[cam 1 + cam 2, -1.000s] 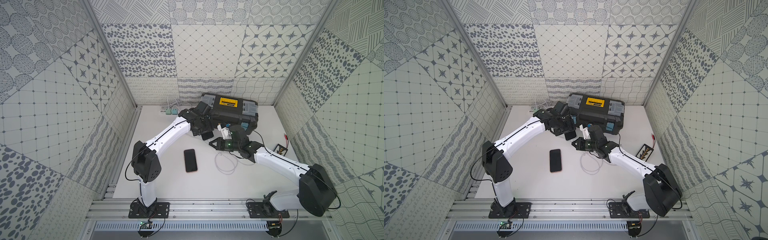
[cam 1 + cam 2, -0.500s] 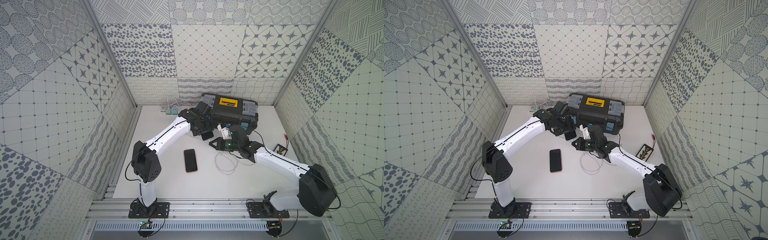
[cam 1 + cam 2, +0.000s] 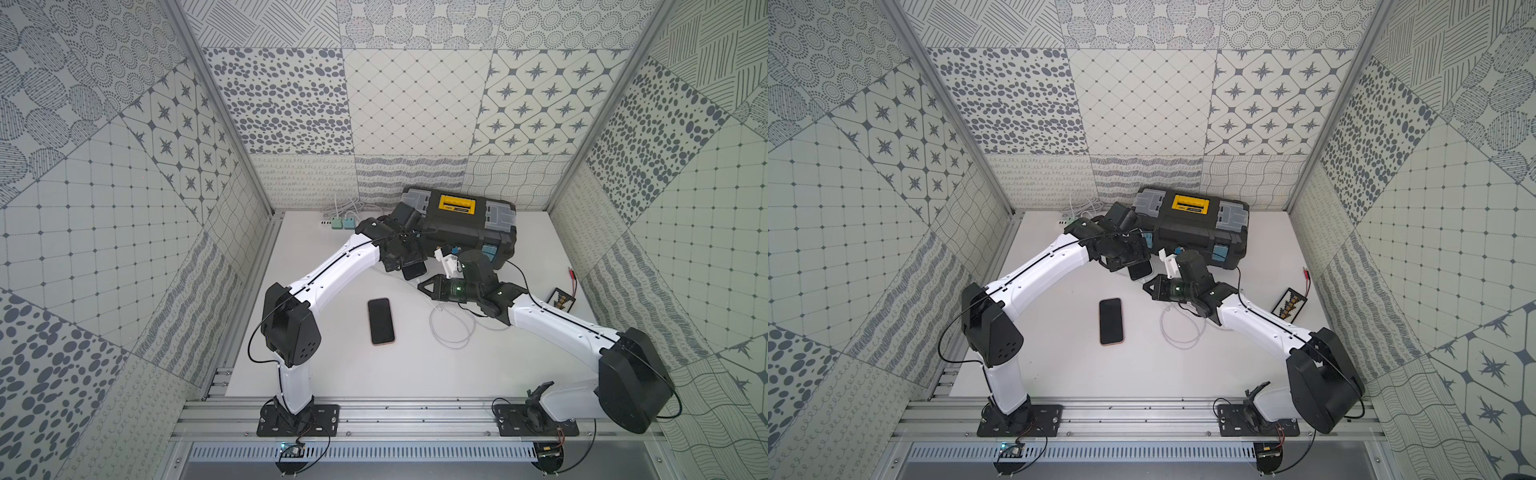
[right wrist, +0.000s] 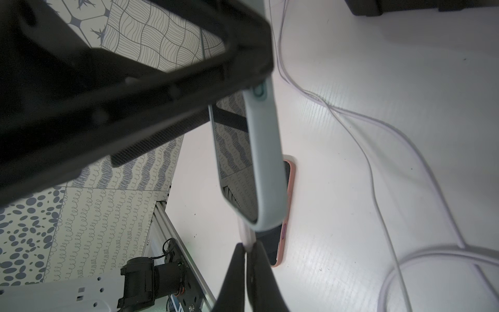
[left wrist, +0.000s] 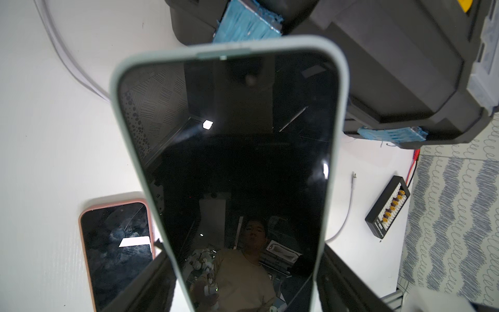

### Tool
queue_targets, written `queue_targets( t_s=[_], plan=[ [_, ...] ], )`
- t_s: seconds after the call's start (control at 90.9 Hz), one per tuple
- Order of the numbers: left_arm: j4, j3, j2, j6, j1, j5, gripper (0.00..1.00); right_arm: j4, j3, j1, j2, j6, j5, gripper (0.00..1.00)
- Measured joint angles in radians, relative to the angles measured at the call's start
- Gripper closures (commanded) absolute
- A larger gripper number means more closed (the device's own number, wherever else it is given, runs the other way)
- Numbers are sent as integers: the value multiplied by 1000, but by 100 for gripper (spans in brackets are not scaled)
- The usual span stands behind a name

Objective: Unplug the charging cable from the phone
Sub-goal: Remove the charging cable from the phone.

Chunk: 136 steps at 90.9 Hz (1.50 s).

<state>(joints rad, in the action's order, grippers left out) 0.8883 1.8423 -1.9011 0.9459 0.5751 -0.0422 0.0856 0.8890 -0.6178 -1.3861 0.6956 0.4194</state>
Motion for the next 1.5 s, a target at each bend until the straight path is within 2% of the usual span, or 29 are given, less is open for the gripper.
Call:
queue_targets(
  t_s=[0.66, 1.134, 1.244, 1.497],
  plan=[
    [1, 0, 0, 26, -4, 14, 100, -1, -18, -3, 26, -4, -1, 97],
    [-2, -8, 3, 25, -24, -36, 100, 50, -34, -1, 65, -11, -19, 97],
    [-3, -27, 12, 25, -24, -36, 100, 85, -34, 25, 75, -25, -43, 97],
    [-12, -118, 47, 24, -24, -25, 100, 210, -9, 165, 94, -83, -137, 96]
  ],
)
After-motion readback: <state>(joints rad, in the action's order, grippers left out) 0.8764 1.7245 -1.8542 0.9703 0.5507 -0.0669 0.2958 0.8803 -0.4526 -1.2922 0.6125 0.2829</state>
